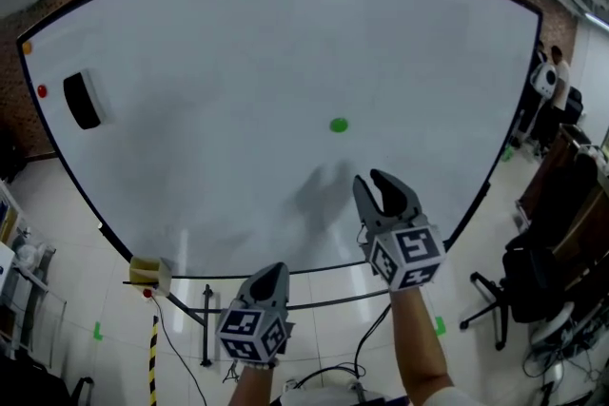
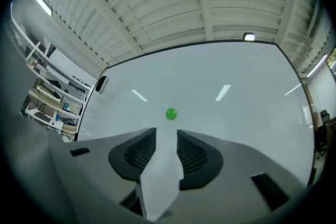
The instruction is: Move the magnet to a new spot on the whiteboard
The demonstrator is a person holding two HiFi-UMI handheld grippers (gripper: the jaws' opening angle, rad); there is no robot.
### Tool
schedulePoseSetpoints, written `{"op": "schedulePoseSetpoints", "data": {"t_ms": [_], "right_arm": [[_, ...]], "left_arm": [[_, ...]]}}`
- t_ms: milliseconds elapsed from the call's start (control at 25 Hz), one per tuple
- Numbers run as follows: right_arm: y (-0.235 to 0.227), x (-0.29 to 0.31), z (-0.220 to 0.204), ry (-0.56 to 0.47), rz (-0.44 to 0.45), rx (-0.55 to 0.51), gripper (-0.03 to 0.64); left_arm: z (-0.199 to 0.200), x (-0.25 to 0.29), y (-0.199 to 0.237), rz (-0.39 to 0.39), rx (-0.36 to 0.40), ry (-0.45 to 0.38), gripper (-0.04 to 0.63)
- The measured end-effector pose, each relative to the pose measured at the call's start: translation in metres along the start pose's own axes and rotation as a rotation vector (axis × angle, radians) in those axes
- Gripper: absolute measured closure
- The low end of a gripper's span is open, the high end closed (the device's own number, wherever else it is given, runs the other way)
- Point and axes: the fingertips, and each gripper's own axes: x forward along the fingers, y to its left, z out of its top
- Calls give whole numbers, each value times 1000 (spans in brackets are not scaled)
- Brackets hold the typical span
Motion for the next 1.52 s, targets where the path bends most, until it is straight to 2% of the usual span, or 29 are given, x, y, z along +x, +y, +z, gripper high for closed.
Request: {"op": "schedulePoseSetpoints", "data": {"t_ms": [160, 360, 520, 720, 1200, 1520], "right_arm": [[0, 29, 18, -11, 2, -70, 413], [-2, 61, 37, -15, -92, -308, 413], [1, 85, 34, 21, -105, -396, 413], [1, 97, 30, 35, -99, -392, 432], [4, 103, 31, 33, -95, -469, 486], [7, 64, 40, -12, -41, -346, 483]], "left_arm": [[4, 5, 1, 12, 0, -8, 601], [5, 8, 3, 30, -3, -16, 601], [7, 6, 10, 48, -12, -25, 601], [8, 1, 16, 67, -19, -34, 601], [6, 3, 16, 69, -33, -39, 601], [2, 4, 9, 63, -39, -29, 601]]}}
